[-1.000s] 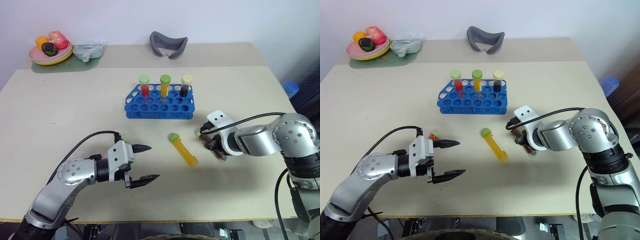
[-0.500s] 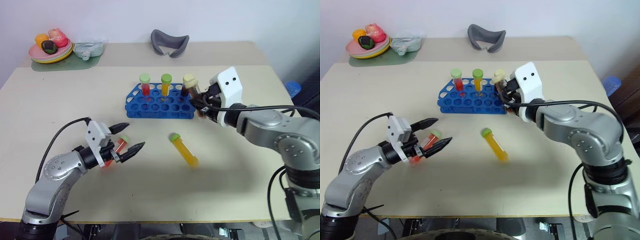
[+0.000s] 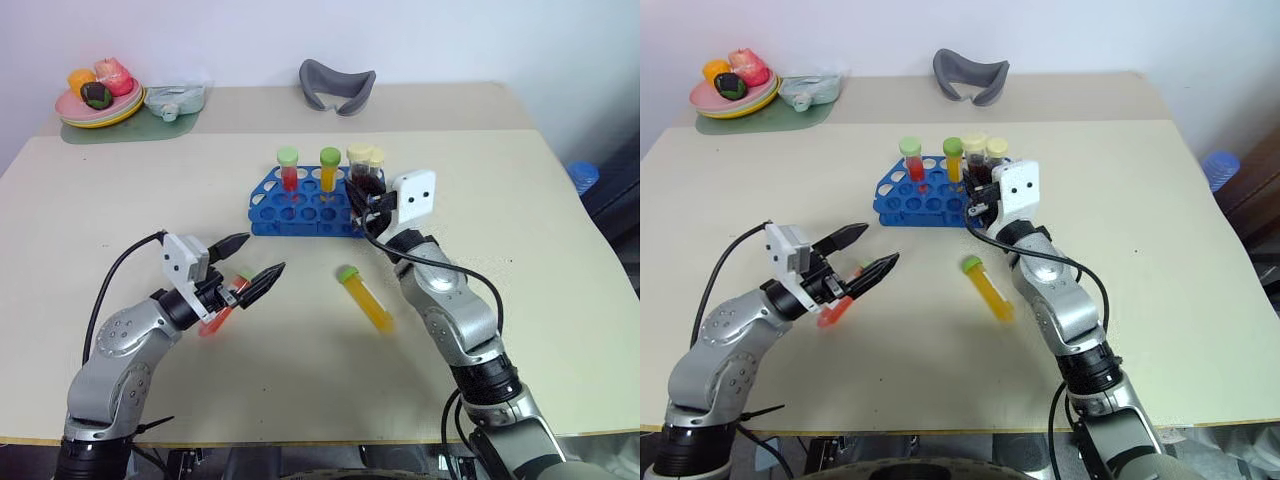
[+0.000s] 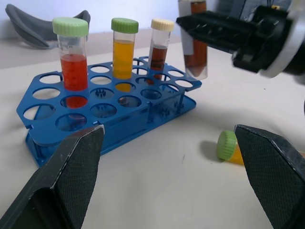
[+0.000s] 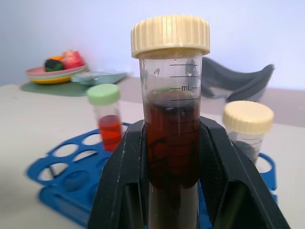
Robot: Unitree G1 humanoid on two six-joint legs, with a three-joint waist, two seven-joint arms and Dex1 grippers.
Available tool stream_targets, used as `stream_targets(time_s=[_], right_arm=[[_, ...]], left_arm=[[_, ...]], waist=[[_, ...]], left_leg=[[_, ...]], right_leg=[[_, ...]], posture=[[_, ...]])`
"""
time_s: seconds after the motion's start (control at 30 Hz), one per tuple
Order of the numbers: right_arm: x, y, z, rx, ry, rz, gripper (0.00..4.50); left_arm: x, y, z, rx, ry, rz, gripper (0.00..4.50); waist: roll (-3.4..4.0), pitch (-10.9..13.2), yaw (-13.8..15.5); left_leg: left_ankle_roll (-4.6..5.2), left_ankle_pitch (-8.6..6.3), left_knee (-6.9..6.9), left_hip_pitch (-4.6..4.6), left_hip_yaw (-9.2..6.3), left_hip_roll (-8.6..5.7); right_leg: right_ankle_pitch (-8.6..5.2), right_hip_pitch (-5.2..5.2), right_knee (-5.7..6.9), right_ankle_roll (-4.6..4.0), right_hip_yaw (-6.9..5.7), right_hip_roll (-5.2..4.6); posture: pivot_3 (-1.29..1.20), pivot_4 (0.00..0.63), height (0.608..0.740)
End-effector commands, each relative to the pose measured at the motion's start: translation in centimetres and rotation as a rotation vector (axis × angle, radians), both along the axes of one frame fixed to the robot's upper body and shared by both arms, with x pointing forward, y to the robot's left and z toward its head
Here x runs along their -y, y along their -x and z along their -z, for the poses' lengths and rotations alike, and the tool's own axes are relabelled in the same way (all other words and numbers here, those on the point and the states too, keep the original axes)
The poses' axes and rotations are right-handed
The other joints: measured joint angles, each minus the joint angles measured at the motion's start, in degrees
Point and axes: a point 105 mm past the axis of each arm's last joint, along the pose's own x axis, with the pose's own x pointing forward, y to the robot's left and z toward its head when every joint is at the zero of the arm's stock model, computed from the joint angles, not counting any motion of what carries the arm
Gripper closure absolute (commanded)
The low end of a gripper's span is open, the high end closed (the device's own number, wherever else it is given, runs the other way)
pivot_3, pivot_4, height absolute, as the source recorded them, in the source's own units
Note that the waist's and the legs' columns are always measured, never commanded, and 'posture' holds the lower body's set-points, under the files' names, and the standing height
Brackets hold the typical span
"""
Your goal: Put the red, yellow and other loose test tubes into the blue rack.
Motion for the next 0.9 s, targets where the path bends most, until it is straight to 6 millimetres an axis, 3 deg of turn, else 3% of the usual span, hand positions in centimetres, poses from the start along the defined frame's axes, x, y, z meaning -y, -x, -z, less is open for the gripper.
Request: stream_targets(time_s=[0.03,0.7,0.9], right_arm=[[0.6,-0.7,-1.1,0.090,-0.008,0.040,3.64],[1.6,-2.6,1.3,0.083,-0.054,0.126,3.64],[1.5,-2.9,1.1,0.096,-0.064,0.134,3.64]], left_arm=[[-0.3,0.4,-0.8,0.046,-0.005,0.002,0.00],[0.1,1.0,-0.6,0.046,0.020,0.033,0.00],[0.6,1.3,-0.8,0.043,0.034,0.058,0.00]], waist=[[0.00,0.0,0.0],[0.01,0.0,-1.3],[0.02,0.0,-1.3]], left_leg=[[0.00,0.00,0.00,0.00,0.00,0.00],[-0.04,0.03,0.01,0.07,0.00,0.00],[-0.05,0.03,0.01,0.09,0.00,0.00]], right_leg=[[0.00,0.00,0.00,0.00,0.00,0.00],[0.00,0.04,0.11,0.00,0.01,0.00],[0.00,0.07,0.12,0.00,0.01,-0.01]], posture=[[0.00,0.150,0.740],[0.00,0.150,0.740],[0.00,0.150,0.740]])
